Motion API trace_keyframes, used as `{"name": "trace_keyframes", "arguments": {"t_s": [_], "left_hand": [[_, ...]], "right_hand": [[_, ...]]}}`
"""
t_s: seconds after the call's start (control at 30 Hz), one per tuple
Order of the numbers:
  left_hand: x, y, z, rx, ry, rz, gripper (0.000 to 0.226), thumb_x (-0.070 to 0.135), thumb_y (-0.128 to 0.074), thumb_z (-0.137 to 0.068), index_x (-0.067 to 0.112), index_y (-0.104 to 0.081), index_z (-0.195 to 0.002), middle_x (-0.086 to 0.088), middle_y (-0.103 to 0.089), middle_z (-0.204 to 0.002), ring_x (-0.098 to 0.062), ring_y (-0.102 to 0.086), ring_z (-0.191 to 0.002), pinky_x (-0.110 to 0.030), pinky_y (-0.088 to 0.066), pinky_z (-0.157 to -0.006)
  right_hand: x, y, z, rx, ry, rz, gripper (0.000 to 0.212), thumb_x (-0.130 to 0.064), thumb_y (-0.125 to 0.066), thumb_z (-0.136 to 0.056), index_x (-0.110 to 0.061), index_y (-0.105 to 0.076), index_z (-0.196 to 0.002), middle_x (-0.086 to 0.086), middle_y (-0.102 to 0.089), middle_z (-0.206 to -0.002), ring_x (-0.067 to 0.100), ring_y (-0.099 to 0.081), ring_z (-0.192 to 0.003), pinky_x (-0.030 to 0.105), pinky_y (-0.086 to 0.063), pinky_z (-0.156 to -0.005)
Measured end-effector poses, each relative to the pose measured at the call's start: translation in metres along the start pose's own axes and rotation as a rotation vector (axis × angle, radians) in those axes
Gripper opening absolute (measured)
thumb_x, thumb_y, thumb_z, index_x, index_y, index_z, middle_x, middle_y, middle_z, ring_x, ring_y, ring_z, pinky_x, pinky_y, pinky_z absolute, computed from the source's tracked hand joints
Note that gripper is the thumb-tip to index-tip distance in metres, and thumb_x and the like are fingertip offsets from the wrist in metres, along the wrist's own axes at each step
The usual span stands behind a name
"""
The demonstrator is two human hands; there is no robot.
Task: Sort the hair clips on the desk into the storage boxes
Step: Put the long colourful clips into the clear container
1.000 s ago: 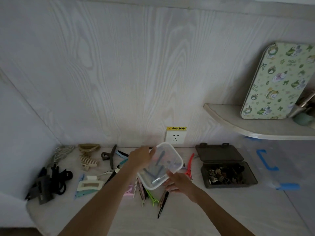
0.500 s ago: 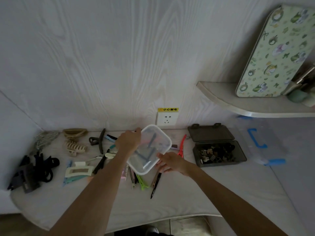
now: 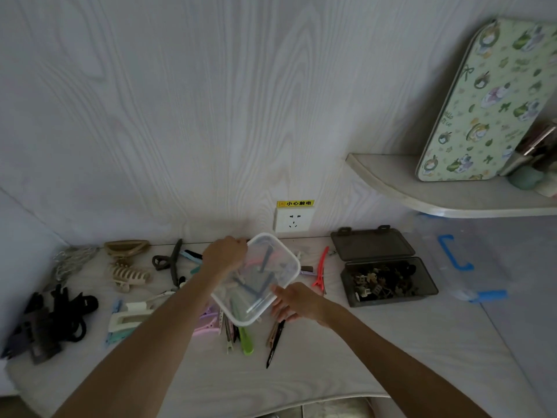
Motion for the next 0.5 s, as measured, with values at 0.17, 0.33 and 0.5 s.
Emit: {"name": "trace_keyframes", "arguments": {"t_s": [0.17,0.33,0.5], "left_hand": [[0.0,-0.016,-0.001,-0.031,-0.007,-0.074,0.058,0.048,-0.019,-0.095,0.008,-0.06,-0.106,-0.013,-0.061,-0.094,-0.027,-0.054,-0.084,-0.033,-0.04,-0.077],[-0.001,-0.01,0.01,0.189,0.185,0.09,0.054,0.057,-0.039,-0.087,0.009,-0.056,-0.07,-0.006,-0.055,-0.069,-0.024,-0.052,-0.067,-0.029,-0.038,-0.065],[-0.001,-0.009,0.016,0.337,0.23,0.13,0.055,0.055,-0.046,-0.081,0.006,-0.06,-0.06,-0.004,-0.053,-0.054,-0.018,-0.045,-0.049,-0.026,-0.034,-0.054]], "right_hand": [[0.007,0.0,-0.002,-0.002,-0.011,-0.013,0.048,-0.04,-0.038,-0.097,0.001,-0.061,-0.104,-0.002,-0.063,-0.076,0.008,-0.06,-0.065,0.016,-0.05,-0.065],[0.008,0.008,-0.005,0.046,0.035,-0.077,0.03,-0.036,-0.043,-0.096,-0.016,-0.058,-0.08,0.0,-0.063,-0.073,0.002,-0.061,-0.052,0.016,-0.053,-0.06],[0.004,0.008,-0.002,0.043,0.057,-0.084,0.029,-0.035,-0.042,-0.097,-0.016,-0.057,-0.08,0.001,-0.062,-0.072,0.002,-0.06,-0.049,0.016,-0.053,-0.057]]}}
Point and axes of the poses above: each hand's wrist, its own z-axis away from the middle knuckle, its own y-axis out of the back of the hand, x = y × z, the point moved 5 cm from there along -z, towards the middle knuckle
